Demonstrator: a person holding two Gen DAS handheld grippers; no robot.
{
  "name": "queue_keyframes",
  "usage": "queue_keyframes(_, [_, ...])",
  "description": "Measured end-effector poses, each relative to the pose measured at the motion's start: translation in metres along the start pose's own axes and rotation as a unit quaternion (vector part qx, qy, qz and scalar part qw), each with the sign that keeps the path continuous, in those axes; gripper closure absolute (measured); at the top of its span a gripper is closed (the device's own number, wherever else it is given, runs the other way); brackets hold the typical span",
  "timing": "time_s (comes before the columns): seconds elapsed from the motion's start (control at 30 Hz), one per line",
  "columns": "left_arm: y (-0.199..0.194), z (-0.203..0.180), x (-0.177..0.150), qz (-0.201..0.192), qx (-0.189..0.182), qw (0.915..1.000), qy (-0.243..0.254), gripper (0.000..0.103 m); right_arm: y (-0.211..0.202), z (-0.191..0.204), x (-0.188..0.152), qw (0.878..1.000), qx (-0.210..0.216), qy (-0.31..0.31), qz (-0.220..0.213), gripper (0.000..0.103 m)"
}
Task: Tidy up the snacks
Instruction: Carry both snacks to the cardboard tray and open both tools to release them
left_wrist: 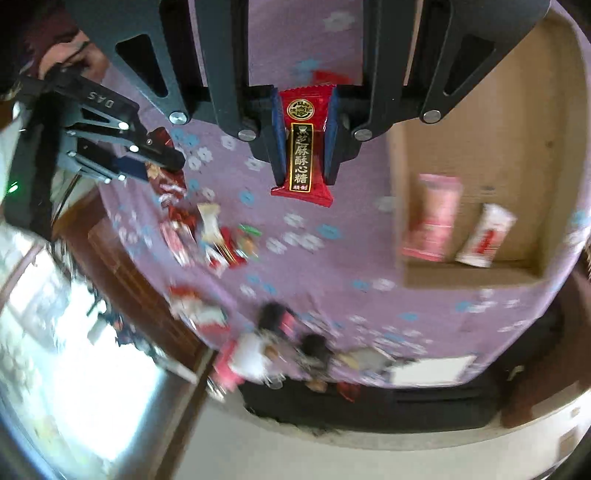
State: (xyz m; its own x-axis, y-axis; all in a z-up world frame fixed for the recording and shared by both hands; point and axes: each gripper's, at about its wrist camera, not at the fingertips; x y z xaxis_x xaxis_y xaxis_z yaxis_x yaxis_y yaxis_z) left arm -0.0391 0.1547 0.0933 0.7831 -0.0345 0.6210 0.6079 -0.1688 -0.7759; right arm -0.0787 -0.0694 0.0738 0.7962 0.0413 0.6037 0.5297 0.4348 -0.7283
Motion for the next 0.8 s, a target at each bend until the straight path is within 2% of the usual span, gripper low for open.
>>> queue_keyframes(0.13, [-0.011,0.052,0.01,-0.015,0.051,0.9981,-0.03,0.087,0.013,0.03,0.018,0.999,0.023,-0.025,0.001,0.065])
queue_keyframes(0.4, [0.01,0.127,0.02,0.003,0.124,0.9901,-0.065,0.087,0.057,0.104,0.054,0.995,0.07,-0.075,0.017,0.065])
queue_keyframes(0.63, [0.049,0.172,0.034,0.031,0.144,0.9845,-0.095,0.087,0.103,0.155,0.081,0.988,0.123,-0.085,0.032,0.065])
queue_keyframes(0.8, [0.07,0.185,0.041,0.043,0.15,0.983,-0.097,0.087,0.139,0.181,0.086,0.985,0.13,-0.097,0.056,0.065])
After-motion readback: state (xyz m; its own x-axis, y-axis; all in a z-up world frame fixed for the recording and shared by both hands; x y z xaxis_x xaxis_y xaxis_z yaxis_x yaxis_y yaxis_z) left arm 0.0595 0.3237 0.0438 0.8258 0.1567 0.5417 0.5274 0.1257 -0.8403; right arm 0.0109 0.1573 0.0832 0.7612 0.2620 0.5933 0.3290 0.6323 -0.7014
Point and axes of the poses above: each gripper's, at about its wrist camera, not at the fingertips, and y roughly the way its jaws point, z to its left, x to its top, and after that the axes turned 13 degrees about x, right-handed
